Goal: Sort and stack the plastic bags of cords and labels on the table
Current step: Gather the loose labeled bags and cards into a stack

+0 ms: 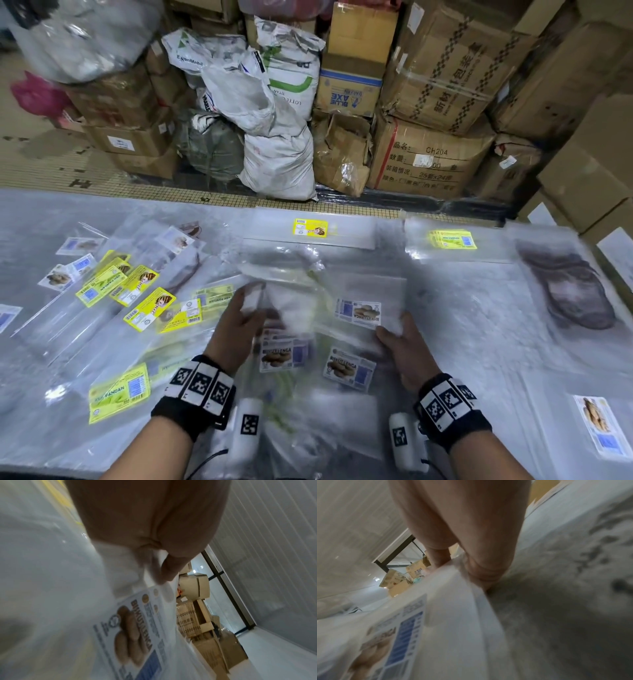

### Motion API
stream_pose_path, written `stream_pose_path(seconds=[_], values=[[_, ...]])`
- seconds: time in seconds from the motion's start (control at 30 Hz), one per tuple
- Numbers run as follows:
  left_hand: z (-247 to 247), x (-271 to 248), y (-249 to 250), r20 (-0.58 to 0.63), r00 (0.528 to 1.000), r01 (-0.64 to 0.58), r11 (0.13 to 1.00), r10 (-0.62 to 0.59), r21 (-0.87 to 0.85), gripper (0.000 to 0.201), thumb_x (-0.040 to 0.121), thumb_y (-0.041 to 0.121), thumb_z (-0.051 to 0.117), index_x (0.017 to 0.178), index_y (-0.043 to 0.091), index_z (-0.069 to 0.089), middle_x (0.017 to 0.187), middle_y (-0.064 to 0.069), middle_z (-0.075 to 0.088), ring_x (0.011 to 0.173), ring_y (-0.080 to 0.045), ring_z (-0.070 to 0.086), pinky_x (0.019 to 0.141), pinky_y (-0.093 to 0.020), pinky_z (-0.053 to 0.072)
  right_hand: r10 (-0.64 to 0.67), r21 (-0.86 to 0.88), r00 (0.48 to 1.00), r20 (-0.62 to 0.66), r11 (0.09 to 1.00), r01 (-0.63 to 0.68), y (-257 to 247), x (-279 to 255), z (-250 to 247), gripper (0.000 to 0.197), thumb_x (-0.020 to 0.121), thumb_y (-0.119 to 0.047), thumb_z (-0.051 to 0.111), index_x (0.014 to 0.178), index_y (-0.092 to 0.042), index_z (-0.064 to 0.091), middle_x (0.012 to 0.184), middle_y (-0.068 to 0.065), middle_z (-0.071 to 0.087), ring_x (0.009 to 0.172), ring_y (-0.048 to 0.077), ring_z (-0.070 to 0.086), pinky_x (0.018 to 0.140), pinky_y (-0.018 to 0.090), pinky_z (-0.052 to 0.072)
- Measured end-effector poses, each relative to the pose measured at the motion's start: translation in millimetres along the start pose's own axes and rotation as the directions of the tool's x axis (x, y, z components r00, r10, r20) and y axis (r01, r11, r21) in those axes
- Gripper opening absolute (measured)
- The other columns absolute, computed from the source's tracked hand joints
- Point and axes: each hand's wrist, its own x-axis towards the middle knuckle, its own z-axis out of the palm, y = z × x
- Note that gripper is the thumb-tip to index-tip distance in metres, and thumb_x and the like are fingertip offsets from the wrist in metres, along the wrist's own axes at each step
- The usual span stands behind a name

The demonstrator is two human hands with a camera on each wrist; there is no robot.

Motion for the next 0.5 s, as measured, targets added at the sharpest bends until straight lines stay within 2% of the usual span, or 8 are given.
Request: stream_pose_path(seconds=[0.07, 0.13, 0.2, 0.27, 0.3, 0.37, 0.43, 0.5], values=[[-4.7, -2.6, 12.7, -0.031, 0.999, -0.038, 0.999, 0.037, -0.001, 0.043, 0.098, -0.005, 0.045, 0.119, 0.032, 0.050, 0.091, -0.014, 0.072, 0.050, -0.010, 0.051, 0.051, -0.023, 0.039, -0.050, -0.066, 0.999, -0.014, 0.997, 0.049, -2.7, 4.1, -1.6, 0.029, 0.095, 0.002, 0.057, 0.118, -0.016, 0.053, 0.103, 0.009, 0.074, 0.090, 0.024, 0.073, 0.078, 0.044, 0.060], [-7.3, -8.4, 32.0, -0.025, 0.996, -0.082, 0.996, 0.081, -0.029, 0.047, 0.099, -0.004, 0.043, 0.124, 0.035, 0.048, 0.091, -0.010, 0.071, 0.051, -0.007, 0.052, 0.050, -0.023, 0.043, -0.104, -0.123, 0.994, -0.029, 0.987, 0.099, -8.5, 6.8, -1.8, 0.031, 0.093, 0.003, 0.058, 0.116, -0.018, 0.055, 0.106, 0.010, 0.072, 0.090, 0.024, 0.072, 0.082, 0.043, 0.059], [-4.5, -18.7, 56.3, 0.024, 0.987, -0.157, 0.985, 0.159, -0.077, 0.052, 0.100, -0.001, 0.043, 0.129, 0.042, 0.045, 0.094, -0.009, 0.072, 0.062, -0.012, 0.058, 0.057, -0.030, 0.051, -0.116, -0.134, 0.993, -0.038, 0.985, 0.110, -14.3, 8.5, -0.4, 0.031, 0.093, 0.003, 0.056, 0.117, -0.017, 0.053, 0.094, 0.012, 0.071, 0.074, 0.024, 0.069, 0.066, 0.034, 0.058], [0.9, -25.6, 75.6, 0.065, 0.972, -0.211, 0.960, 0.226, -0.186, 0.053, 0.100, 0.001, 0.043, 0.130, 0.044, 0.045, 0.097, -0.010, 0.072, 0.072, -0.024, 0.063, 0.063, -0.037, 0.054, -0.106, -0.124, 0.994, -0.039, 0.987, 0.100, -17.9, 10.5, 2.1, 0.028, 0.096, 0.003, 0.052, 0.120, -0.010, 0.046, 0.067, 0.005, 0.059, 0.048, 0.016, 0.050, 0.042, 0.024, 0.042], [3.3, -25.8, 80.1, 0.070, 0.967, -0.218, 0.941, 0.243, -0.259, 0.052, 0.098, 0.001, 0.044, 0.129, 0.044, 0.046, 0.097, -0.010, 0.071, 0.073, -0.025, 0.065, 0.062, -0.037, 0.055, -0.122, -0.109, 0.992, -0.037, 0.987, 0.117, -19.6, 10.5, 4.3, 0.028, 0.097, 0.002, 0.051, 0.122, -0.008, 0.044, 0.060, 0.004, 0.053, 0.043, 0.014, 0.042, 0.038, 0.022, 0.035], [9.6, -22.1, 81.6, 0.084, 0.968, -0.197, 0.921, 0.238, -0.336, 0.056, 0.092, 0.005, 0.049, 0.127, 0.048, 0.048, 0.097, -0.009, 0.071, 0.065, -0.020, 0.064, 0.059, -0.031, 0.055, -0.145, -0.048, 0.989, 0.001, 0.988, 0.145, -25.0, 10.1, 9.7, 0.028, 0.098, 0.003, 0.051, 0.123, -0.004, 0.042, 0.055, 0.002, 0.052, 0.044, 0.015, 0.039, 0.037, 0.021, 0.032], [18.1, -15.7, 69.5, 0.124, 0.976, -0.127, 0.936, 0.176, -0.328, 0.061, 0.092, 0.000, 0.049, 0.129, 0.048, 0.047, 0.097, -0.010, 0.072, 0.062, -0.018, 0.063, 0.056, -0.029, 0.053, -0.152, 0.008, 0.986, 0.066, 0.988, 0.152, -36.6, 1.8, 19.3, 0.023, 0.097, 0.007, 0.051, 0.115, -0.006, 0.046, 0.054, -0.002, 0.059, 0.046, 0.015, 0.046, 0.038, 0.017, 0.036], [27.5, -12.1, 51.1, 0.150, 0.983, -0.069, 0.976, 0.102, -0.208, 0.060, 0.094, -0.010, 0.045, 0.126, 0.040, 0.049, 0.097, -0.013, 0.074, 0.071, -0.021, 0.070, 0.058, -0.031, 0.054, -0.108, 0.048, 0.976, 0.187, 0.994, 0.100, -42.2, -3.6, 28.9, 0.027, 0.096, 0.012, 0.047, 0.111, -0.010, 0.048, 0.069, 0.008, 0.065, 0.051, 0.011, 0.059, 0.049, 0.016, 0.048]])
